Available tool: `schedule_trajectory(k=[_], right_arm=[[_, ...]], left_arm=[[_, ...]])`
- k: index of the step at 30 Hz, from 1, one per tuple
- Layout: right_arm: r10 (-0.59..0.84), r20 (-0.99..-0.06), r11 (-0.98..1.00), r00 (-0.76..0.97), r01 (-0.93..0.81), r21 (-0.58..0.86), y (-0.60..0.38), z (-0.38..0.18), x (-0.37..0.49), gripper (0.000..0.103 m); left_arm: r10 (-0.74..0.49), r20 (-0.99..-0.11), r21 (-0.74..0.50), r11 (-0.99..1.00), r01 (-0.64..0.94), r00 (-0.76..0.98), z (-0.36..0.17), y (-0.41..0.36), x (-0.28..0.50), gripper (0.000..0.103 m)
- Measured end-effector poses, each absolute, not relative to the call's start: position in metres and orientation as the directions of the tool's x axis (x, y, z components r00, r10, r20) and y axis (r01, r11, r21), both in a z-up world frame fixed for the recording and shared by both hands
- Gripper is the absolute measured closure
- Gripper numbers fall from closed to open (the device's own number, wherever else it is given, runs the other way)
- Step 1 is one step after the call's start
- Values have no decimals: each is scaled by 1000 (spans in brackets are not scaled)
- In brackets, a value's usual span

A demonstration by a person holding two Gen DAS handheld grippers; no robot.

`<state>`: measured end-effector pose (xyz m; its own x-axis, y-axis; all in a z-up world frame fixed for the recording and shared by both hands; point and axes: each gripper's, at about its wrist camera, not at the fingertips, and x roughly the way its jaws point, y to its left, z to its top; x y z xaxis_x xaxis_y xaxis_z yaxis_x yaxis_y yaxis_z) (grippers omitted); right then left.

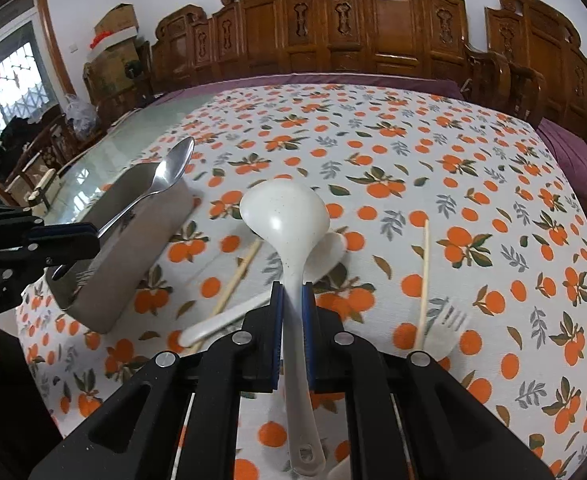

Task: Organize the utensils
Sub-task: 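Carry the metal spoon into the tray and open the left tool while the right tool holds the ladle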

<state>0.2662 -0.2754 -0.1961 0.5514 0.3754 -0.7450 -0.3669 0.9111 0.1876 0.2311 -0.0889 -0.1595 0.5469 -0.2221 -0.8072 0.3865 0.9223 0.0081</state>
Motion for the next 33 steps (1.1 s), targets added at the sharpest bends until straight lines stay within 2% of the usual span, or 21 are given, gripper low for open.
schedule_trajectory(k=[17,33], right_arm=[[445,-713,861,542,-479,173,-232,-174,233,92],[440,-728,856,527,-490,163,-225,-181,233,92]], left_arm=[[-133,-791,14,972,235,597,-159,-25,217,96],[-39,-856,45,988,150,516,-205,5,245,96]])
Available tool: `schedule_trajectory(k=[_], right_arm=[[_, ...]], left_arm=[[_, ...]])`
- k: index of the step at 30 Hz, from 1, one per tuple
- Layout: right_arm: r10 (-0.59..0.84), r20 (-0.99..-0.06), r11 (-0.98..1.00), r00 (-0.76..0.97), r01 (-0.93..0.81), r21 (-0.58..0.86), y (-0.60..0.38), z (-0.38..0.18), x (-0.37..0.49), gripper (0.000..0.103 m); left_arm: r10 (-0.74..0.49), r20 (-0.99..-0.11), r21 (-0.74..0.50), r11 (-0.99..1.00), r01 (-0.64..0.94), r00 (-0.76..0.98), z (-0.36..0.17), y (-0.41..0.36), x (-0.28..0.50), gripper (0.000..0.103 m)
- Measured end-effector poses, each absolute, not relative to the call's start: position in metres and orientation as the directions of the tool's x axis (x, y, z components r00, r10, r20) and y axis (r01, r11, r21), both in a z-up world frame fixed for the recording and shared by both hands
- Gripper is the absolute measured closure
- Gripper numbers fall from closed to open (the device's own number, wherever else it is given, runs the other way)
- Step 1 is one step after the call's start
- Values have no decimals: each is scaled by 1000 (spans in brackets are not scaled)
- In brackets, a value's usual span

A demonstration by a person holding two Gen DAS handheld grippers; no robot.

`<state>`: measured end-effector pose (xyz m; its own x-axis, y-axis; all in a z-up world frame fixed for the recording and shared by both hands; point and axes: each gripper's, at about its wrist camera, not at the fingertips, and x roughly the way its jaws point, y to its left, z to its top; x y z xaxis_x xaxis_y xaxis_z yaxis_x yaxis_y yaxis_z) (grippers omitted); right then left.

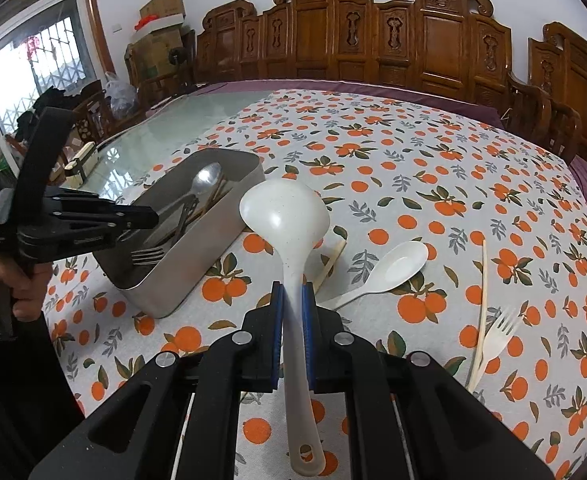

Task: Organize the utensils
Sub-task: 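Carry the metal spoon into the tray and open the left tool while the right tool holds the ladle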

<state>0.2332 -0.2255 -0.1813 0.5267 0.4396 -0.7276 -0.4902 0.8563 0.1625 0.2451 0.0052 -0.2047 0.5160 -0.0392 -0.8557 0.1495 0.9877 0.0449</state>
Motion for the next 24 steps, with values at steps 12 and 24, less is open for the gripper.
schedule_trajectory(k=[12,24], right_arm=[[434,-736,861,519,-481,168,-225,-184,232,92],[461,-713,848,528,-499,179,-208,-164,223,92]], left_arm=[[-40,-867,37,989,144,497,-216,4,255,96],[-64,-802,-2,995,103,594,-184,25,246,71]])
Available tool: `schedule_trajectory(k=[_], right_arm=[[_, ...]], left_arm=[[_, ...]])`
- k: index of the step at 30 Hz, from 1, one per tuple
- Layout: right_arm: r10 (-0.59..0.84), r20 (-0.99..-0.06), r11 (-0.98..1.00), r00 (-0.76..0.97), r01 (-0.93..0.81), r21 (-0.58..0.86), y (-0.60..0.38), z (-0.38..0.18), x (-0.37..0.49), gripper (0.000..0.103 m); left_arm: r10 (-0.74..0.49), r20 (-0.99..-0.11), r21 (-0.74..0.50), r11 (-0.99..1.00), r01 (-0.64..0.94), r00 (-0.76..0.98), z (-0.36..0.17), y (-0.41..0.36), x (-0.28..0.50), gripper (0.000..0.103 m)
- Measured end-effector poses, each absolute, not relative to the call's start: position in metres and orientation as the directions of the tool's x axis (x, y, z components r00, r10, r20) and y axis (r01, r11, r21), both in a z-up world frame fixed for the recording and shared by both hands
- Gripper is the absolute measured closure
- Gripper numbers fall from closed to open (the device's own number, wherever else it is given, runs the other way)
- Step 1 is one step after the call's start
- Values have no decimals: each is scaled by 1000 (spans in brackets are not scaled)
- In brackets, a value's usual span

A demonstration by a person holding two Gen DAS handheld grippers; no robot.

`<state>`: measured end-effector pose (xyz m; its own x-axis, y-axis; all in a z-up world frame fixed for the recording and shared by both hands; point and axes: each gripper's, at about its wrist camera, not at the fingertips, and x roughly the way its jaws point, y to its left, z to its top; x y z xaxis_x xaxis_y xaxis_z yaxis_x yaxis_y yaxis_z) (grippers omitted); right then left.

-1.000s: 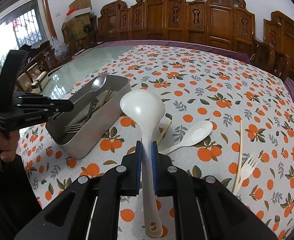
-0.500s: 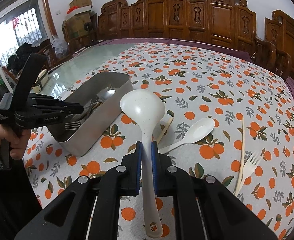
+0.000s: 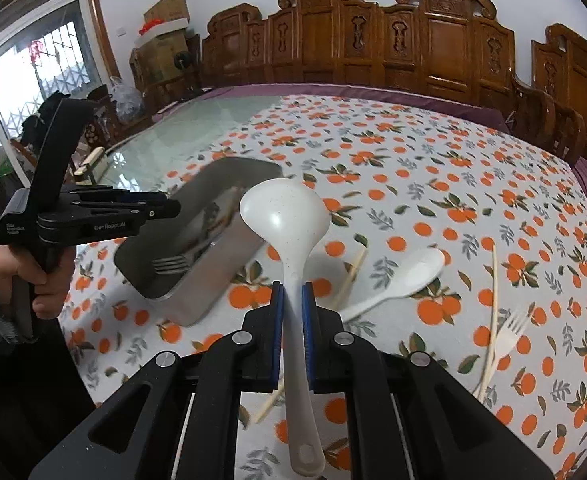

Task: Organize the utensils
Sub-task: 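Carry the metal spoon into the tray and open the left tool while the right tool holds the ladle, then lower the white ladle into the tray and open the right tool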

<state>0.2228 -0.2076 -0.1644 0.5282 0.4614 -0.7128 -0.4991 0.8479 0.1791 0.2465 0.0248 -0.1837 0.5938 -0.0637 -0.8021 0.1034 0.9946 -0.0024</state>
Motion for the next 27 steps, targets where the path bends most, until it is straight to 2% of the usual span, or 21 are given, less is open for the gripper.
schedule_trajectory(k=[2,4,5,11,27], right_arm=[[469,-708,843,527,-506,182,-201,-161,223,92],[474,-706,838,526,-517,177,-191,-157,224,92],[474,-707,836,525,-521,173,-187,-156,225,92],[501,-698,824,512,-530,202,-159,-149,237,92],[563,-681,803,468,-506,316,-76,-152,281,92]], left_arm=[[-59,-785,2,995,97,616,-176,28,244,56],[-52,-768,7,996,89,638,-169,33,242,47],[-44,-759,12,997,82,650,-166,36,241,39],[0,-721,25,999,27,693,-153,58,237,11],[46,-692,5,998,-60,721,-141,108,229,8]])
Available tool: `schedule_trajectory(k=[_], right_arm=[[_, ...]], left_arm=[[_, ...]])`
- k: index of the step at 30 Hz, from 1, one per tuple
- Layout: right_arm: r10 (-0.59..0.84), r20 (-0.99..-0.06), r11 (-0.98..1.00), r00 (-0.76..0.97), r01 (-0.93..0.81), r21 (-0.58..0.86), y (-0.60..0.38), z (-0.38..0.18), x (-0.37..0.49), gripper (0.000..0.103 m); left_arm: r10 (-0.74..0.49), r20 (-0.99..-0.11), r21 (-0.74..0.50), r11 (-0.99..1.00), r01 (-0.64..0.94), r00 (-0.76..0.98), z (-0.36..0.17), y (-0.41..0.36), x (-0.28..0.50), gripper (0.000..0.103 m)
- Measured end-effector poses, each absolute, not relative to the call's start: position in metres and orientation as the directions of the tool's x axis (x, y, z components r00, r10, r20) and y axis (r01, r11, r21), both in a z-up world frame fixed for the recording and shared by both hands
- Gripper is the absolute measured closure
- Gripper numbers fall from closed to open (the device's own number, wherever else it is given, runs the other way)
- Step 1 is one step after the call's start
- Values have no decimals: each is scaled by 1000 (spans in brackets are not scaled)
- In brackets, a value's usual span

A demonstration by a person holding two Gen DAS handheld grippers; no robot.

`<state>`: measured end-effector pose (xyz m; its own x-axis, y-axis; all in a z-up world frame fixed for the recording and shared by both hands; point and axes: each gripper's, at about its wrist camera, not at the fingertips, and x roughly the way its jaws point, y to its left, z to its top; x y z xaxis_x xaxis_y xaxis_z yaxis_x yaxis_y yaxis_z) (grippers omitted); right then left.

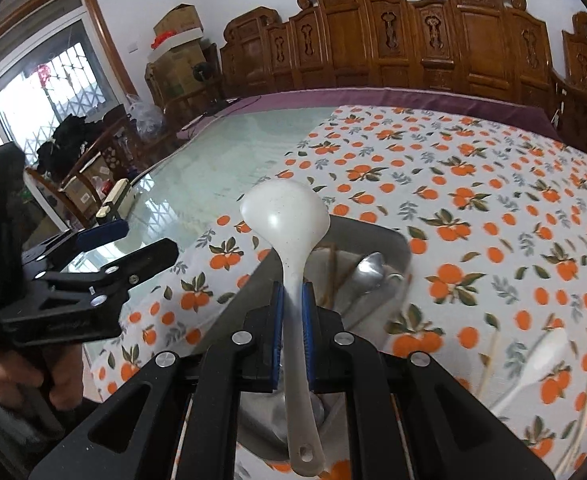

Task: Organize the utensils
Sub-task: 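Lower the white ladle into the tray and open the right tool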

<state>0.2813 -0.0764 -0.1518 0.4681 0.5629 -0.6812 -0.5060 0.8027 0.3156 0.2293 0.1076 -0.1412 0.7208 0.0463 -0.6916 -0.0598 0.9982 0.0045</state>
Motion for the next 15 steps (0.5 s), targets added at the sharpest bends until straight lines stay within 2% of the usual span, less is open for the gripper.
schedule_trajectory(k=[15], right_arm=[[508,-765,843,396,-413,346,-50,-201,301,92]], left_arm=[[55,-695,-4,997,-79,717,-141,116,230,8]])
